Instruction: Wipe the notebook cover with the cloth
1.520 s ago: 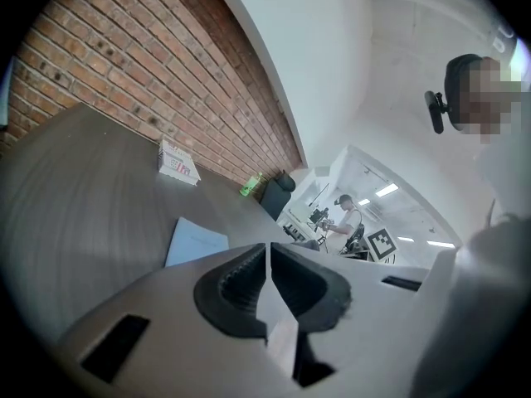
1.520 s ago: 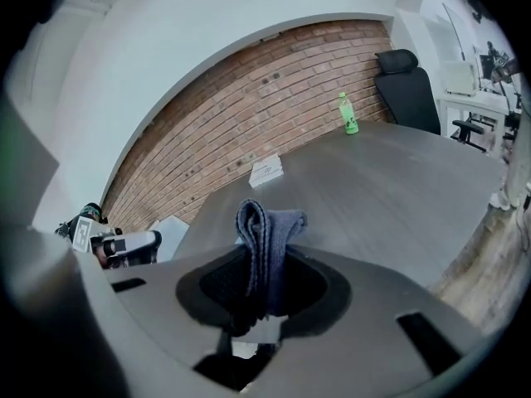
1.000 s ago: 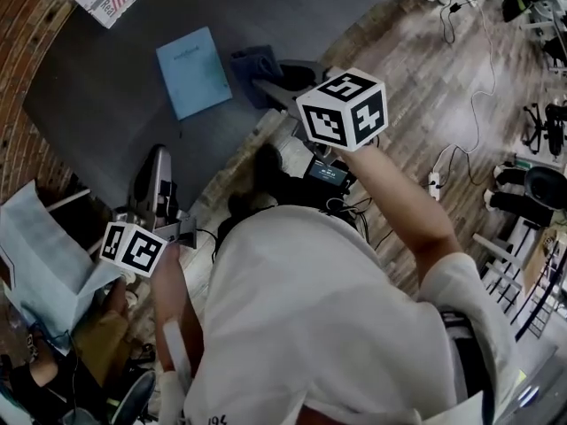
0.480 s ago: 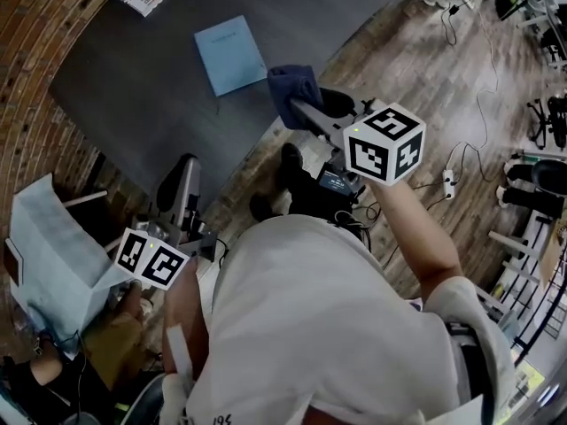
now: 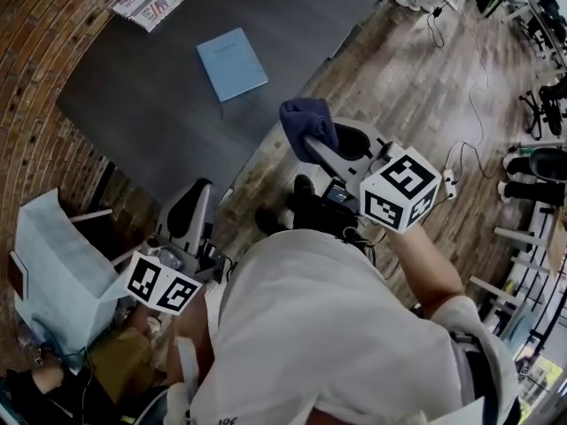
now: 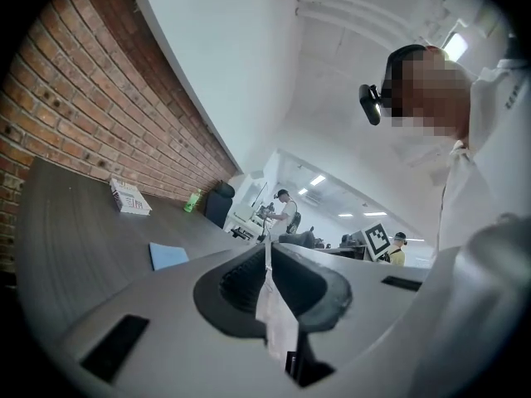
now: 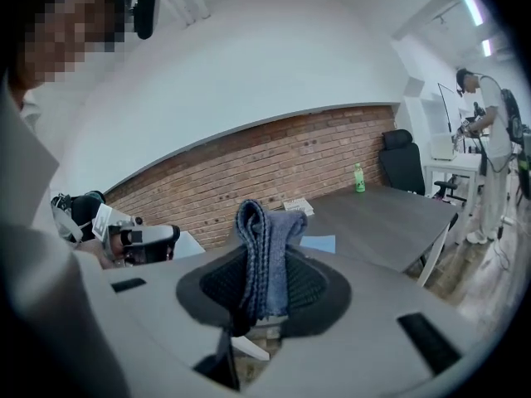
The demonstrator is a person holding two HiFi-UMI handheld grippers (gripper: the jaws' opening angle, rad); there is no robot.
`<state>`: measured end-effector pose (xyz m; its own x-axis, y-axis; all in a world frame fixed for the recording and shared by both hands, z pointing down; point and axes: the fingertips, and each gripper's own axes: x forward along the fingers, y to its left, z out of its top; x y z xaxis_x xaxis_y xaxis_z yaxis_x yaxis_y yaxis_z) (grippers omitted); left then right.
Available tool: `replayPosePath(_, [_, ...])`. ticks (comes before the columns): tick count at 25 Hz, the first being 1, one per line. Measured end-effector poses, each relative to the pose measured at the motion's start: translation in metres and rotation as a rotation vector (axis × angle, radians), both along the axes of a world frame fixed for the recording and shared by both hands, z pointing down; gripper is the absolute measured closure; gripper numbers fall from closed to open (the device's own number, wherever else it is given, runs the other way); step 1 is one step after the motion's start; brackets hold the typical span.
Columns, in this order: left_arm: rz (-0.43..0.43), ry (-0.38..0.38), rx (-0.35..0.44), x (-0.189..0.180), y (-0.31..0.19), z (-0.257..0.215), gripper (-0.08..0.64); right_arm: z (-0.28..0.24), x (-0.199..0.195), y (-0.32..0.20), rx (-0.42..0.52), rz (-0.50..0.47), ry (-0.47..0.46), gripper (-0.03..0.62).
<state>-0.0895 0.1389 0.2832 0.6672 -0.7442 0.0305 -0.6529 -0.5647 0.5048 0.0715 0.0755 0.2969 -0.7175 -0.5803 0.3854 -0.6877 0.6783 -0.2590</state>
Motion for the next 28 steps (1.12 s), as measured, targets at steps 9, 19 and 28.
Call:
replayPosePath(9, [-0.041, -0.002, -0.001, 0.018, 0.011, -0.008, 0.548, -0.008, 0.028, 0.020, -0.005, -0.031, 0.009, 0.485])
replayPosePath(19, [-0.041, -0.011, -0.008, 0.068, 0.004, -0.009, 0.548, -0.015, 0.072, 0.007, 0.013, -0.010, -0.007, 0.485])
replayPosePath(28, [-0.022, -0.051, -0.038, 0.099, 0.009, -0.001, 0.548, -0.014, 0.109, 0.008, 0.023, 0.033, -0.019, 0.485])
